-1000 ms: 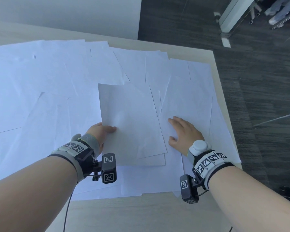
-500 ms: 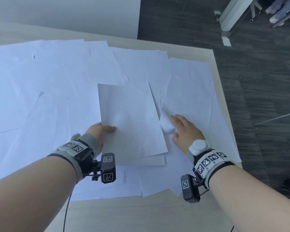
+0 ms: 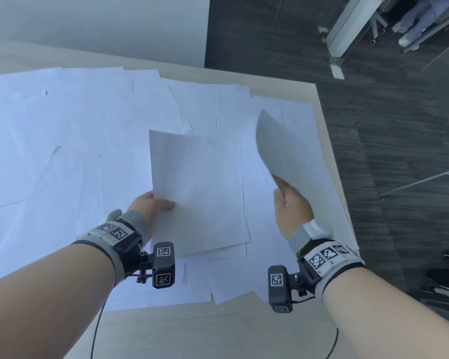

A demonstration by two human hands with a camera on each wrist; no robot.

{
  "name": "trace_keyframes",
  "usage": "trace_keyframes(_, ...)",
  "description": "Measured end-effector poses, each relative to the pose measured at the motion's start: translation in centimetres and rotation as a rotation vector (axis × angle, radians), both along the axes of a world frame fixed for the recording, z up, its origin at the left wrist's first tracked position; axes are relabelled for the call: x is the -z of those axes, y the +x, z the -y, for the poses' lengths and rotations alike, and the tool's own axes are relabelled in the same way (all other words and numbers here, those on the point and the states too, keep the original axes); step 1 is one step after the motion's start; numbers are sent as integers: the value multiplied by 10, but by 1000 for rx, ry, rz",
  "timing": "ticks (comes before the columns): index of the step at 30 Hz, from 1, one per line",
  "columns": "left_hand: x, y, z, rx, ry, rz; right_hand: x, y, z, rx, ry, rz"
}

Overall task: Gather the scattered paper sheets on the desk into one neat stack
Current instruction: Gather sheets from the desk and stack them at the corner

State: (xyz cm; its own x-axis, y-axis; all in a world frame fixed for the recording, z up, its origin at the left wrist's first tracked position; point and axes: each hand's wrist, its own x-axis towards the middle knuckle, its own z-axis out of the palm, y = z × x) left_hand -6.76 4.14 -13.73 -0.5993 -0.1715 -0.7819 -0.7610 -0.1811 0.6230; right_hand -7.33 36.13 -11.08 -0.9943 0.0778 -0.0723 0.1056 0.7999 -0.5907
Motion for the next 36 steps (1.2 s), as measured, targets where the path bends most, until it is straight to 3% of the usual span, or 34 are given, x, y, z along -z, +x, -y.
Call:
trace_keyframes(3,0,2,-3,28,-8,-23,-8,16,24,-464,96,124)
trace_keyframes(5,-2,3,-7,-23,27,-39,-7,25,43,-662,212,195)
trace_keyframes(8,-8,9,-14,-11,66,23,-1,41,69,-830,354,323)
trace_keyframes(12,-6,19,-16,114,-159,-46,4,57,78,-904,358,291)
trace_keyframes(15,-3,27,-15,101,-186,-30,-1,60,56,-740,267,336)
trace_keyframes(20,0,37,-25,125,-134,-17,0,48,6,84,49,285)
trace_keyframes(22,2,39,-31,152,-141,-4,1,45,-2,269,-32,365)
trace_keyframes(28,0,37,-39,196,-248,38,-2,38,1,297,-136,461)
trace_keyframes(33,-3,38,-39,199,-251,46,2,35,3,437,-271,482)
trace_keyframes(36,-5,38,-39,204,-239,37,6,34,2,414,-352,496)
